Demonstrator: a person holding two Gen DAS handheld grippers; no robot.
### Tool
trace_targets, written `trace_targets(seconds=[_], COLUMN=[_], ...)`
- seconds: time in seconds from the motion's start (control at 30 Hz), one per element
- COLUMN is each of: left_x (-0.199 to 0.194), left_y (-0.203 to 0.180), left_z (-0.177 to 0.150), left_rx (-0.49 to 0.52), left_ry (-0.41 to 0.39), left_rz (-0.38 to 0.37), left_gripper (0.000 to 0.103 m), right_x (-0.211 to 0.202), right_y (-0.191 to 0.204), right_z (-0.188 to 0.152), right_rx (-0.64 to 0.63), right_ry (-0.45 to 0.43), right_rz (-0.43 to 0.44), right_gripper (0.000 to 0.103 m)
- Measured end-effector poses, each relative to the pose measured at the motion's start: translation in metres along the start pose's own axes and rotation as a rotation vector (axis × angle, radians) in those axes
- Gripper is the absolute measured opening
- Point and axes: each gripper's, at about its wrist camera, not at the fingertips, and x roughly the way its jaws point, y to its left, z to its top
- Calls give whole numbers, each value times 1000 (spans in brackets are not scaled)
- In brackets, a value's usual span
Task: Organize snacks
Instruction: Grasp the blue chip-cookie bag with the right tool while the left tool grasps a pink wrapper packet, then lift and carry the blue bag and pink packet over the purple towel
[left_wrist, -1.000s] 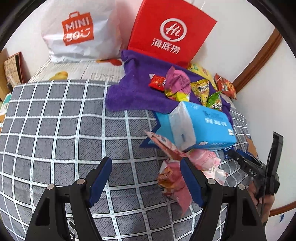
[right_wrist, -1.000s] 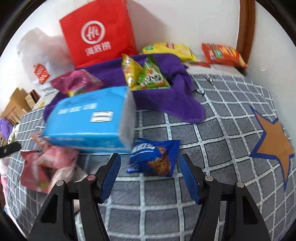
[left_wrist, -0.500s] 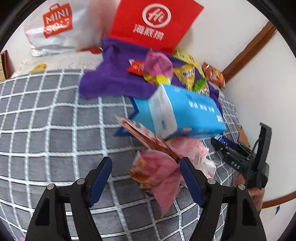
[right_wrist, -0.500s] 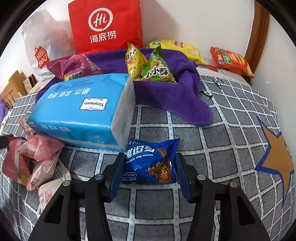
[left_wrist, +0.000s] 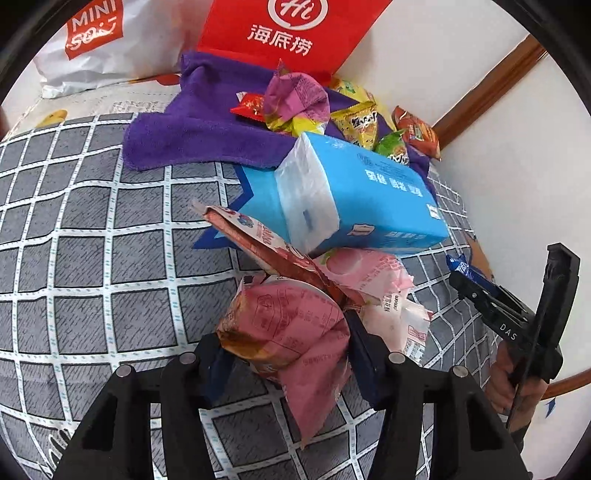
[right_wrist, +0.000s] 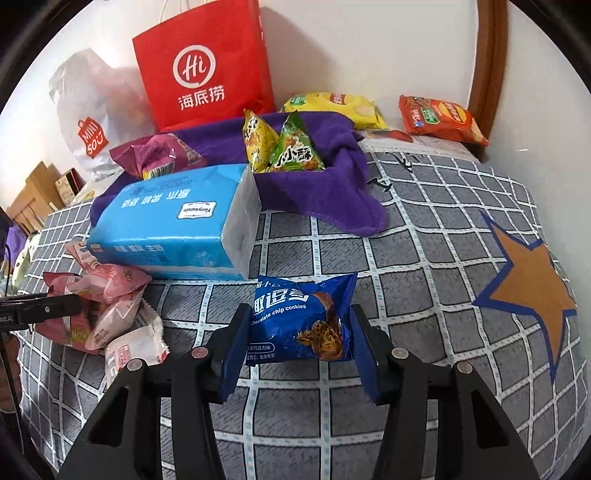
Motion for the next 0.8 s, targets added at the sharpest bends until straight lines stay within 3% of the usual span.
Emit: trace_targets(seconds=[0.37, 0.8], left_x=[-46, -85], left_y=[25, 9], left_z=[-2, 28], left_rx=[-55, -36], left_ry=[-80, -146], left_rz=[-33, -48], left_gripper=[51, 51], right_x=[-21, -58], right_y=[9, 31], right_z=[4, 34], right_rx=[10, -25], right_ry=[-35, -118], right_rz=[18, 42], right_gripper=[52, 52])
